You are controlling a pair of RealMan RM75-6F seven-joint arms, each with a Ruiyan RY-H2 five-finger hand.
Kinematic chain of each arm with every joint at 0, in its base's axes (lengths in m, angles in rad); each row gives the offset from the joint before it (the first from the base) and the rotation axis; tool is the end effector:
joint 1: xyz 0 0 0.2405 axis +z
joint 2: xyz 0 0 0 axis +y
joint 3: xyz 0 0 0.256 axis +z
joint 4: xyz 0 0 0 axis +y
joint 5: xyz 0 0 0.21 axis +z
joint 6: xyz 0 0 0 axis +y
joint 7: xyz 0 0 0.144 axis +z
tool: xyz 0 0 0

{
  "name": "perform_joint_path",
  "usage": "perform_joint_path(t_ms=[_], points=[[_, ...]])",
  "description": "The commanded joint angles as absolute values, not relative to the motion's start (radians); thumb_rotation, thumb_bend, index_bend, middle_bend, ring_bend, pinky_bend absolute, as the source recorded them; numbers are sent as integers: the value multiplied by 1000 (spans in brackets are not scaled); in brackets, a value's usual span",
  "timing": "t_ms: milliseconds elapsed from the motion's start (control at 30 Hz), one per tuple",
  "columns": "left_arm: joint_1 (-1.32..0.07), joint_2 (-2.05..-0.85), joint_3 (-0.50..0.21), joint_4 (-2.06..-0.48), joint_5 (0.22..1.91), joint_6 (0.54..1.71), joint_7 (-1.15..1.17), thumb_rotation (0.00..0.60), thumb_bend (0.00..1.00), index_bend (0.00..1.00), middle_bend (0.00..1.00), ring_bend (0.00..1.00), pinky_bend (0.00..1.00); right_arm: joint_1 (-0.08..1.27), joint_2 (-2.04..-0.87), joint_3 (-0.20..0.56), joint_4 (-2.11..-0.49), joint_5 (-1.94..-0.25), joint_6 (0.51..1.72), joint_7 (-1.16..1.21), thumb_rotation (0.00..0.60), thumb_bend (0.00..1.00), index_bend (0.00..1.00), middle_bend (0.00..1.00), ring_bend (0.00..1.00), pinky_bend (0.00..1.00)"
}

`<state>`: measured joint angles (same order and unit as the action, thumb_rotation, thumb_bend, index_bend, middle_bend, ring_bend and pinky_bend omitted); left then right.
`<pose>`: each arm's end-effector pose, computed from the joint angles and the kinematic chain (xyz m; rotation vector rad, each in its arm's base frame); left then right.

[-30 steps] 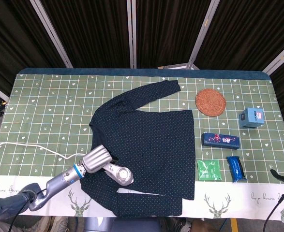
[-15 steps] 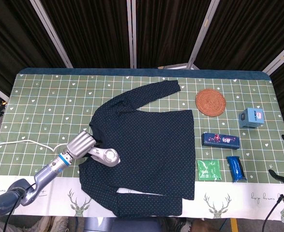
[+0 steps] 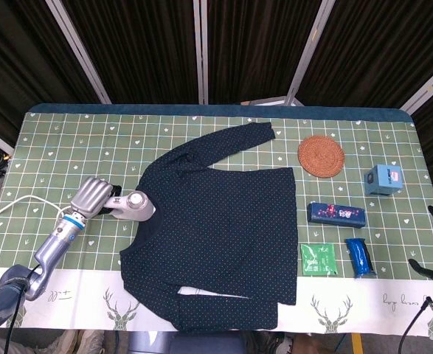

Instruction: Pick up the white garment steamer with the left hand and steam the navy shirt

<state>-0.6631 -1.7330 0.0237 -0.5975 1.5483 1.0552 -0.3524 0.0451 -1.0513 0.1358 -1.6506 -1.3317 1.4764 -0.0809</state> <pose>-0.2860 0.3776 0.0048 -1.8716 -0.7687 -0.8542 -0.3298 -0.1836 0.1979 1.2124 -0.8613 0.7704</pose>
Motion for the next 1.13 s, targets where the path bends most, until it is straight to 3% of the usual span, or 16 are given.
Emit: perform_joint_path(t_ms=[33, 67, 167, 267, 467, 833, 1133], points=[[-655, -1739, 9, -590, 1535, 1067, -318, 600, 1, 422, 545, 546, 636, 46, -1052, 135, -1651, -1331, 1474, -82, 600, 0, 0, 0, 0, 0], [-651, -1737, 6, -596, 1531, 1070, -309, 600, 0, 279, 389, 402, 501, 47, -1052, 135, -1651, -1331, 1473, -83, 600, 0, 0, 0, 0, 0], [-646, -1710, 1, -647, 1519, 1051, -300, 600, 0, 33, 49, 60, 171, 48, -1054, 134, -1651, -1334, 1472, -86, 600, 0, 0, 0, 0, 0], [-647, -1646, 4, -744, 1509, 1015, -291, 600, 0, 0, 0, 0, 26, 48, -1054, 132, -1653, -1336, 1471, -87, 600, 0, 0, 0, 0, 0], [-639, -1484, -15, -1006, 1453, 967, -187, 600, 0, 0, 0, 0, 0, 46, -1049, 131, -1659, -1344, 1478, -82, 600, 0, 0, 0, 0, 0], [-493, -1268, -46, -1371, 1415, 1211, -14, 600, 0, 0, 0, 0, 0, 36, -1039, 121, -1673, -1381, 1503, -62, 600, 0, 0, 0, 0, 0], [-352, -1107, 6, -1603, 1401, 1351, 101, 600, 0, 0, 0, 0, 0, 24, -1026, 113, -1676, -1411, 1524, -28, 600, 0, 0, 0, 0, 0]])
